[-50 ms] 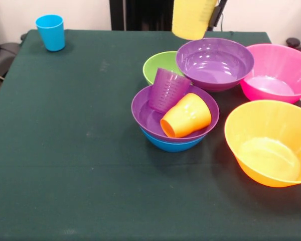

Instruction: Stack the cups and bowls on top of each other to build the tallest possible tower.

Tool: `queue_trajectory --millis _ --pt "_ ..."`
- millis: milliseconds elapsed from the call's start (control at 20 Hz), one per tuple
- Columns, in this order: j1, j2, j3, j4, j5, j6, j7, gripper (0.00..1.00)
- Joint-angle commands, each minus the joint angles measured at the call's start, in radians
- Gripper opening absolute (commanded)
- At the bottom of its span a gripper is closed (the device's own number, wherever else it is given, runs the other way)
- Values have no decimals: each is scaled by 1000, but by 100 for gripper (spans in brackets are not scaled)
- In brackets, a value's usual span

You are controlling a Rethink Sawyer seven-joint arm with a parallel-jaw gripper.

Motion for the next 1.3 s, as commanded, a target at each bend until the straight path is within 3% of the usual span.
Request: queue_trajectory --millis 50,750,1300 --pt "-20 53 178 126 27 -86 89 0" --pt "-33 95 211 146 40 -167 114 0" --pt "-14 65 192 143 41 -125 114 0"
